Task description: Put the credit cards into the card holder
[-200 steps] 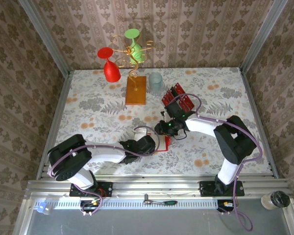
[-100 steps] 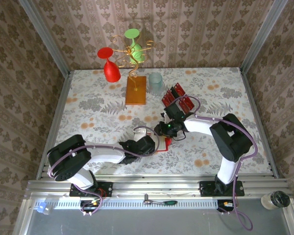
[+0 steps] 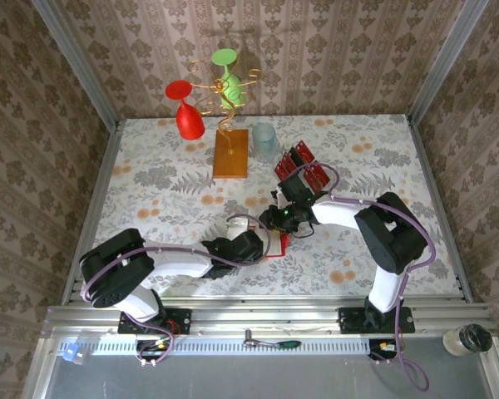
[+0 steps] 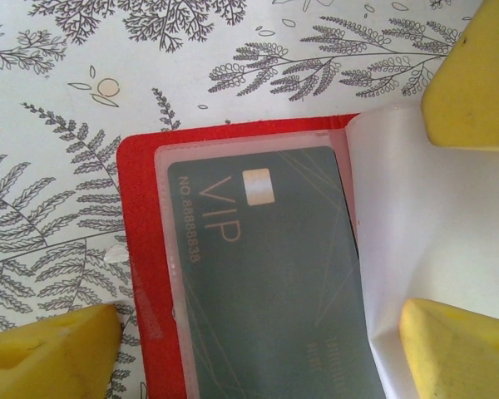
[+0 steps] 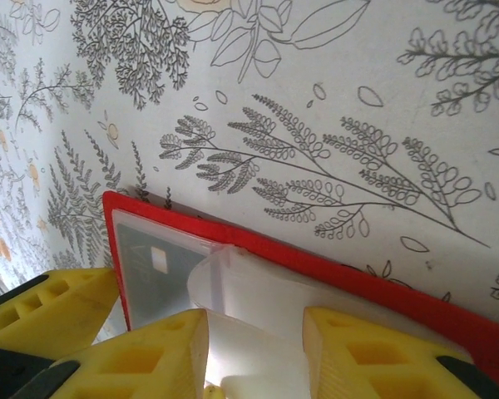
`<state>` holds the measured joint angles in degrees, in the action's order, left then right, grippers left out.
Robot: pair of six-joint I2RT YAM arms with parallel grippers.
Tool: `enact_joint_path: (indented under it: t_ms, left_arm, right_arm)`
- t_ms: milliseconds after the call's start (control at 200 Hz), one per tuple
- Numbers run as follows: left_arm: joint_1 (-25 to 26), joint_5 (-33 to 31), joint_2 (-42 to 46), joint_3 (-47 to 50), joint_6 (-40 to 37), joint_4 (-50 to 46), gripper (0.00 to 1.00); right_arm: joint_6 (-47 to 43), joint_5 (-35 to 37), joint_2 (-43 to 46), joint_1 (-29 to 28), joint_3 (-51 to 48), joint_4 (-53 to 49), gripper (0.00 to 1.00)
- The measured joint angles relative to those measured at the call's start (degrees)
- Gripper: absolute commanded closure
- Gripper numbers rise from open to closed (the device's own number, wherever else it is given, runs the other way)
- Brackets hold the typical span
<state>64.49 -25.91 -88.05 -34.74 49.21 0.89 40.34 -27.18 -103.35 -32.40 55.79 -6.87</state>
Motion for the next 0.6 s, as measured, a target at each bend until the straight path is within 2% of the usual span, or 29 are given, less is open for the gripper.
enact_joint_path:
  t_ms: [160, 405, 600]
  left_arm:
    - [0.0, 0.0, 2.9, 0.4, 0.0, -2.0, 0.00]
    - [-0.2, -2.4, 13.5, 1.0, 0.0, -5.5, 0.00]
    - [-2.9, -3.8, 23.0, 5.3, 0.1, -8.5, 0.00]
  right_arm:
    - [0.6, -0.8, 1.2, -0.2, 0.0, 0.0, 0.64]
    - [2.1, -1.6, 4.9, -3.0, 0.0, 0.1, 0.62]
    - [4.1, -1.6, 4.8, -5.9, 0.3, 0.1, 0.57]
